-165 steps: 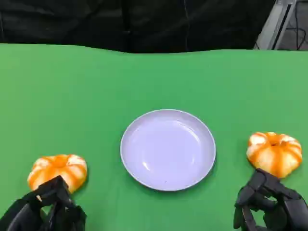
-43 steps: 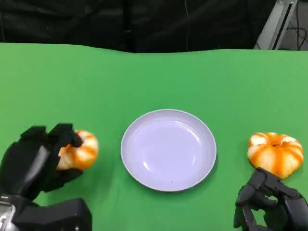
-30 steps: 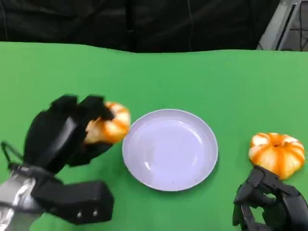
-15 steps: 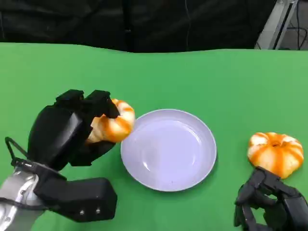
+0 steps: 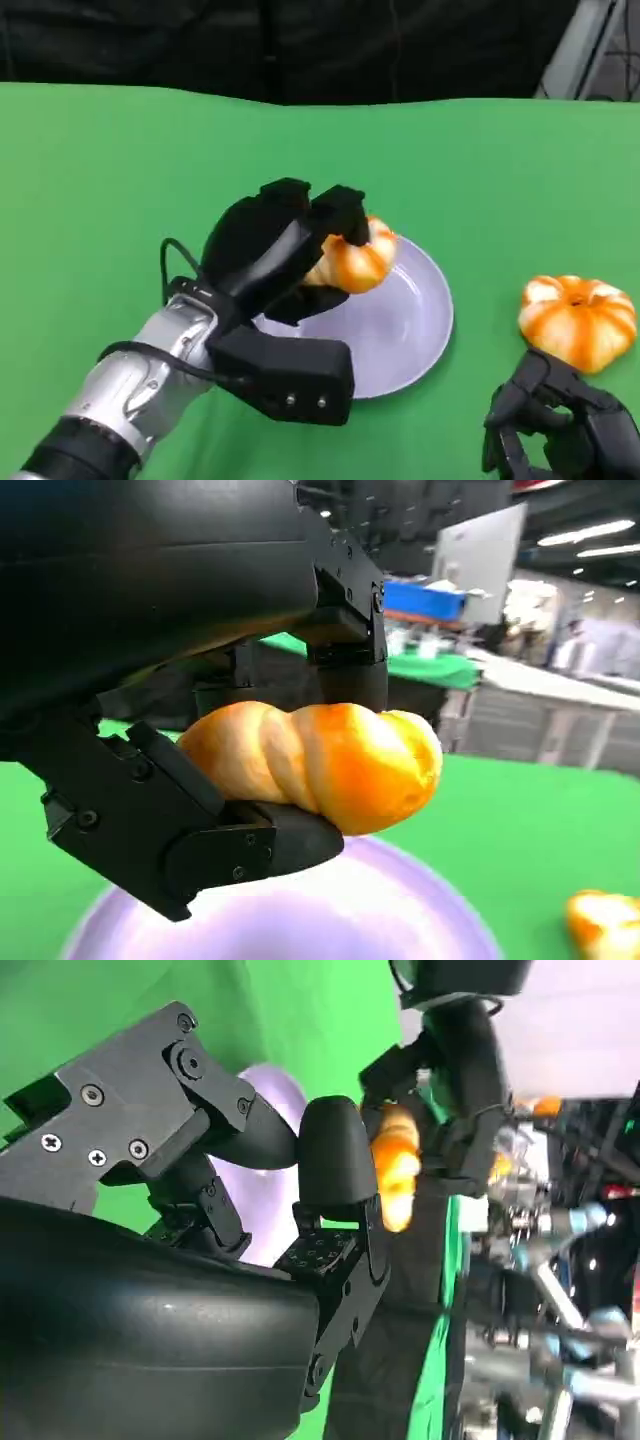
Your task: Grasp the bread from the table and place it into the plate.
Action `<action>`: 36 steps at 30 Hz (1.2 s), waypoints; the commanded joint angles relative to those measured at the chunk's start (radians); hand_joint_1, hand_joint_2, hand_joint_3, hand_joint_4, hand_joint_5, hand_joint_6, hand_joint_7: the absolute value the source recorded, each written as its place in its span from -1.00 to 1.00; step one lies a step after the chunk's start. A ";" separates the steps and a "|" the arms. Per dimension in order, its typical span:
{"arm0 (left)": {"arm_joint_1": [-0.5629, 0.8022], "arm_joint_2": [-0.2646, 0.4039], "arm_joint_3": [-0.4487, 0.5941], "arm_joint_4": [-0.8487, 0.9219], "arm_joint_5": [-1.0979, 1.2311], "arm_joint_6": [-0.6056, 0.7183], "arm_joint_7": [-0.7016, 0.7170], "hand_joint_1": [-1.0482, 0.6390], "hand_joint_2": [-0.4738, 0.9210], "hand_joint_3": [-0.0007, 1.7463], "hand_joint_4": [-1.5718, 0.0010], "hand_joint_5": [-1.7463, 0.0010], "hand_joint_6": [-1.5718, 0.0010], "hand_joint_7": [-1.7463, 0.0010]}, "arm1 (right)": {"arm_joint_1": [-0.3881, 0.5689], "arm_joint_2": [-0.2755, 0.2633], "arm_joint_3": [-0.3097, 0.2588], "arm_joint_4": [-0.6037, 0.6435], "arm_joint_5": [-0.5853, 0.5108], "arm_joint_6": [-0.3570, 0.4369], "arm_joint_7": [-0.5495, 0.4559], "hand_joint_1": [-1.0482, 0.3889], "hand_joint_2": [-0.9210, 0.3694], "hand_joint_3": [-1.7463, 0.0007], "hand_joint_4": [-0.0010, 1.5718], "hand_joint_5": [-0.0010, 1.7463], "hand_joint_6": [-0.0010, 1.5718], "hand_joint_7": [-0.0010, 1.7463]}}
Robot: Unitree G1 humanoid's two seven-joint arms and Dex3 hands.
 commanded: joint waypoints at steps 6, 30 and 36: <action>-0.086 -0.074 -0.049 0.186 0.000 0.034 0.028 0.21 0.61 -0.16 0.11 -1.00 0.22 -1.00 | 0.021 -0.004 0.004 -0.010 -0.001 -0.008 -0.009 0.23 -0.37 -0.45 0.02 1.00 -0.07 0.81; -0.089 -0.093 -0.079 0.262 -0.014 0.032 0.037 0.21 0.73 -0.29 0.12 -1.00 0.25 -1.00 | 0.022 -0.008 0.011 -0.023 0.001 0.002 -0.012 0.25 -0.40 -0.44 0.03 1.00 -0.08 0.81; -0.089 -0.093 -0.079 0.262 -0.014 0.032 0.037 0.21 0.73 -0.29 0.12 -1.00 0.25 -1.00 | 0.022 -0.008 0.011 -0.023 0.001 0.002 -0.012 0.25 -0.40 -0.44 0.03 1.00 -0.08 0.81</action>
